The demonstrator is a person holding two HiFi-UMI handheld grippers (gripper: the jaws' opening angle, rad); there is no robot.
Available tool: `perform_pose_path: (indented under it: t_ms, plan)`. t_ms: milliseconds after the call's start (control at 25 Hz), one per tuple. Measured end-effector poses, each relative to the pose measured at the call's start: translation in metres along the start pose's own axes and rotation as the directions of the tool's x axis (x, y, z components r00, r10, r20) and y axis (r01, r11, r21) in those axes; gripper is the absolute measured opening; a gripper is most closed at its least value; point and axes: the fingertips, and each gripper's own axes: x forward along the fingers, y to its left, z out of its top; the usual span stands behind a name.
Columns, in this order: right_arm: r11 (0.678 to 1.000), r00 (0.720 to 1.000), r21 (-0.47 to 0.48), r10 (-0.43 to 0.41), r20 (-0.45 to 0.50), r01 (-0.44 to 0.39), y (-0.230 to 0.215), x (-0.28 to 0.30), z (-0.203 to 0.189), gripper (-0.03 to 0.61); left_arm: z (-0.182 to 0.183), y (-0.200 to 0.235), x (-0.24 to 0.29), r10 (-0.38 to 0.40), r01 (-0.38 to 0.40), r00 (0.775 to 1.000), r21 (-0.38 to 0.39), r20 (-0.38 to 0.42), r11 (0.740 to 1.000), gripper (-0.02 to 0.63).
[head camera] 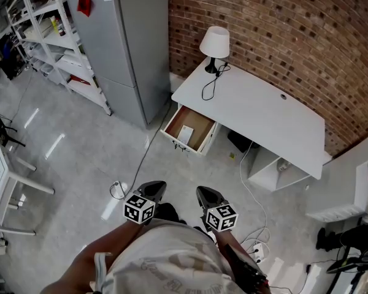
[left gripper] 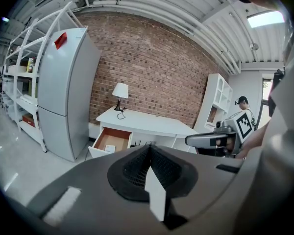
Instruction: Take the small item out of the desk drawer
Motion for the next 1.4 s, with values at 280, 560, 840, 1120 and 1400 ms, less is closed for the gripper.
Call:
perform_pose_path:
  t_ms: [280,560,840,1120,1400]
  plan:
    - [1.000,1.000,0.019,-0.011,0.006,0.010,-0.006,-0.001,-0.005,0.006,-0.003,0.001,0.005,0.004,-0.004,1.000,0.002,-0.007,1.000,0.006]
    - [1.000,1.000,0.020,0.007,-0.011,-0.006,-0.002,0.010,-0.012,0.006,-0.004,0.010,-0.005,0.024,-0.024,1.000,-0.025,-0.002,0.999,0.006]
    - [1.000,0.999,0.015,0.019,-0.032,-0.019,0.000,0.022,-0.012,0.006,-0.009,0.024,-0.006,0.042,-0.042,0.999,-0.050,-0.005,0.998,0.006]
    - [1.000,0.999,0.011,0.003,-0.049,-0.003,-0.015,0.033,-0.004,0.006,0.000,0.035,0.013,0.028,-0.028,1.000,-0.065,0.003,0.997,0.006]
    - [1.000,0.997,0.025,-0.015,-0.073,0.017,-0.035,0.050,0.003,0.006,0.004,0.048,0.037,0.006,-0.007,1.000,-0.085,-0.017,0.996,0.006]
